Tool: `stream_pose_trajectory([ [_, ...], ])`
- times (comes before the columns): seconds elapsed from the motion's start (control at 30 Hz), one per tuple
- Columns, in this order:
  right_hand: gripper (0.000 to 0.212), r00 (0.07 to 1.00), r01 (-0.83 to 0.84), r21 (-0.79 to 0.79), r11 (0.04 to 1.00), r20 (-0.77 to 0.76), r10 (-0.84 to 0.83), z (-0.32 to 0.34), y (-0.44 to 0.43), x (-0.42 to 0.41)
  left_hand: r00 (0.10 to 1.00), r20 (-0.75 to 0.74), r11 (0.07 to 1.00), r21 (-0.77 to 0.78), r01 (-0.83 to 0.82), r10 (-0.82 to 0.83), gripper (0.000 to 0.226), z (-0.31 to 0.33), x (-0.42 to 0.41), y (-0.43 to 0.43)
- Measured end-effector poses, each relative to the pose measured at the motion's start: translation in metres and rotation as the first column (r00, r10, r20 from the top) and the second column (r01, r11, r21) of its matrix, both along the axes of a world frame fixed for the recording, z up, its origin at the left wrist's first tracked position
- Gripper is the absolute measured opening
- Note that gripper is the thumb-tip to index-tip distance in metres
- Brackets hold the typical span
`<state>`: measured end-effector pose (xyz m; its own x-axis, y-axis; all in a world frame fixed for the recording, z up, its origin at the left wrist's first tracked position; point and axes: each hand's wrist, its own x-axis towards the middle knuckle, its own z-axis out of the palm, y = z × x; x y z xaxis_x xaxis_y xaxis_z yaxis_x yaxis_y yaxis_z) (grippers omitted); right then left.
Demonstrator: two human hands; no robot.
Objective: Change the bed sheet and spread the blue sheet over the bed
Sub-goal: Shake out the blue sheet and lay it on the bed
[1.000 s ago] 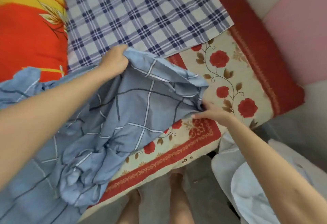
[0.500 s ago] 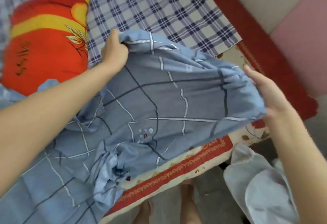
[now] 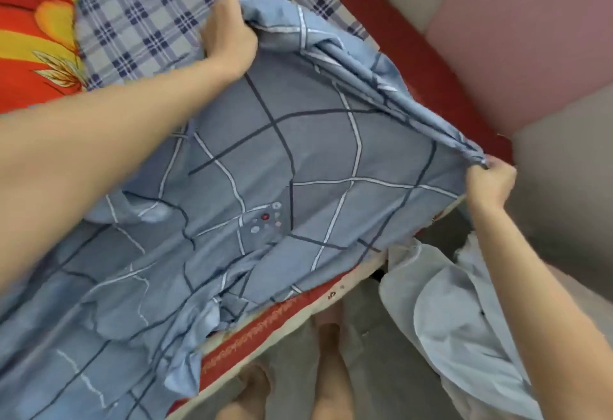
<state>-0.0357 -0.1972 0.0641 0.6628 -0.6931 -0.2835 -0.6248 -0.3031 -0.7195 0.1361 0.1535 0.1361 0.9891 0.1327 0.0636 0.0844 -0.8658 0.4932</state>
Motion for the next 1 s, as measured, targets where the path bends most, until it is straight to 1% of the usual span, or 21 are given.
stream_pose_trajectory([
  [0.03, 0.023, 0.985, 0.169, 0.234, 0.957, 0.005, -0.175, -0.008, -0.004, 0.004, 1.0, 0.011, 1.0, 0.007, 0.002, -0.002, 0.03, -0.002, 0.006, -0.005],
  [0.1, 0.025, 0.922, 0.343, 0.62, 0.706, -0.08, -0.378, -0.01, -0.014, 0.016, 1.0, 0.019, 0.999, 0.026, 0.02, -0.02, 0.034, -0.007, 0.017, -0.02],
  [0.13, 0.028, 0.905, 0.356, 0.675, 0.646, -0.079, -0.417, -0.008, -0.02, 0.023, 0.999, 0.021, 0.999, 0.026, 0.03, -0.03, 0.033, -0.009, 0.022, -0.027],
  [0.17, 0.031, 0.905, 0.335, 0.679, 0.654, -0.037, -0.424, -0.004, -0.029, 0.032, 0.999, 0.033, 0.999, 0.022, 0.032, -0.033, 0.032, -0.011, 0.03, -0.034],
  [0.2, 0.032, 0.912, 0.28, 0.603, 0.747, 0.076, -0.403, 0.005, -0.04, 0.041, 0.999, 0.044, 0.999, 0.023, 0.022, -0.023, 0.03, -0.014, 0.042, -0.044],
  [0.23, 0.032, 0.931, 0.222, 0.383, 0.896, 0.189, -0.312, 0.017, -0.04, 0.045, 0.999, 0.051, 0.999, 0.045, 0.004, -0.006, 0.028, -0.013, 0.049, -0.039],
  [0.27, 0.03, 0.954, 0.144, 0.06, 0.988, 0.257, -0.154, 0.025, -0.047, 0.048, 0.998, 0.057, 0.998, 0.06, -0.009, 0.006, 0.028, -0.016, 0.058, -0.041],
  [0.3, 0.028, 0.976, 0.055, -0.266, 0.962, 0.219, 0.005, 0.029, -0.052, 0.05, 0.999, 0.047, 0.997, 0.073, -0.025, 0.021, 0.033, -0.021, 0.067, -0.039],
  [0.33, 0.027, 0.991, -0.017, -0.486, 0.874, 0.109, 0.08, 0.028, -0.06, 0.052, 1.0, 0.012, 0.995, 0.097, -0.022, 0.02, 0.041, -0.029, 0.076, -0.048],
  [0.37, 0.027, 0.995, -0.085, -0.586, 0.806, -0.008, 0.1, 0.023, -0.065, 0.053, 0.999, -0.041, 0.99, 0.139, -0.023, 0.029, 0.047, -0.037, 0.078, -0.051],
  [0.43, 0.028, 0.977, -0.195, -0.603, 0.773, -0.187, 0.1, -0.002, -0.078, 0.058, 0.987, -0.156, 0.97, 0.241, -0.011, 0.05, 0.056, -0.065, 0.08, -0.063],
  [0.5, 0.032, 0.949, -0.313, -0.58, 0.752, -0.218, 0.227, -0.032, -0.089, 0.065, 0.973, -0.202, 0.948, 0.314, -0.042, 0.111, 0.061, -0.094, 0.079, -0.065],
  [0.57, 0.049, 0.912, -0.407, -0.511, 0.757, -0.173, 0.373, -0.059, -0.097, 0.071, 0.969, -0.174, 0.931, 0.349, -0.106, 0.176, 0.05, -0.123, 0.076, -0.065],
  [0.6, 0.064, 0.91, -0.41, -0.433, 0.803, -0.137, 0.391, -0.07, -0.096, 0.07, 0.965, -0.165, 0.923, 0.362, -0.135, 0.205, 0.046, -0.135, 0.07, -0.065],
  [0.67, 0.087, 0.971, -0.239, -0.212, 0.947, -0.061, 0.231, -0.085, -0.084, 0.058, 0.95, -0.225, 0.918, 0.377, -0.121, 0.218, 0.049, -0.153, 0.051, -0.071],
  [0.7, 0.085, 0.995, -0.099, -0.135, 0.986, -0.023, 0.097, -0.093, -0.077, 0.047, 0.944, -0.271, 0.926, 0.37, -0.077, 0.187, 0.054, -0.158, 0.041, -0.077],
  [0.77, 0.061, 0.991, 0.136, -0.014, 0.991, -0.019, -0.136, -0.11, -0.057, 0.015, 0.944, -0.33, 0.94, 0.328, 0.097, 0.018, 0.065, -0.17, 0.02, -0.089],
  [0.83, 0.04, 0.965, 0.261, 0.264, 0.929, -0.1, -0.242, -0.123, -0.031, -0.015, 0.906, -0.368, 0.925, 0.224, 0.306, -0.21, 0.067, -0.18, 0.005, -0.104],
  [0.87, 0.037, 0.951, 0.307, 0.433, 0.848, -0.165, -0.26, -0.128, -0.016, -0.029, 0.878, -0.373, 0.911, 0.16, 0.379, -0.3, 0.068, -0.183, -0.001, -0.113],
  [0.93, 0.037, 0.938, 0.344, 0.65, 0.677, -0.267, -0.22, -0.13, 0.009, -0.052, 0.843, -0.377, 0.902, 0.043, 0.429, -0.383, 0.073, -0.184, -0.009, -0.133],
  [1.0, 0.037, 0.952, 0.305, 0.77, 0.56, -0.236, -0.194, -0.124, 0.024, -0.066, 0.836, -0.398, 0.918, -0.049, 0.393, -0.379, 0.082, -0.183, -0.012, -0.154],
])
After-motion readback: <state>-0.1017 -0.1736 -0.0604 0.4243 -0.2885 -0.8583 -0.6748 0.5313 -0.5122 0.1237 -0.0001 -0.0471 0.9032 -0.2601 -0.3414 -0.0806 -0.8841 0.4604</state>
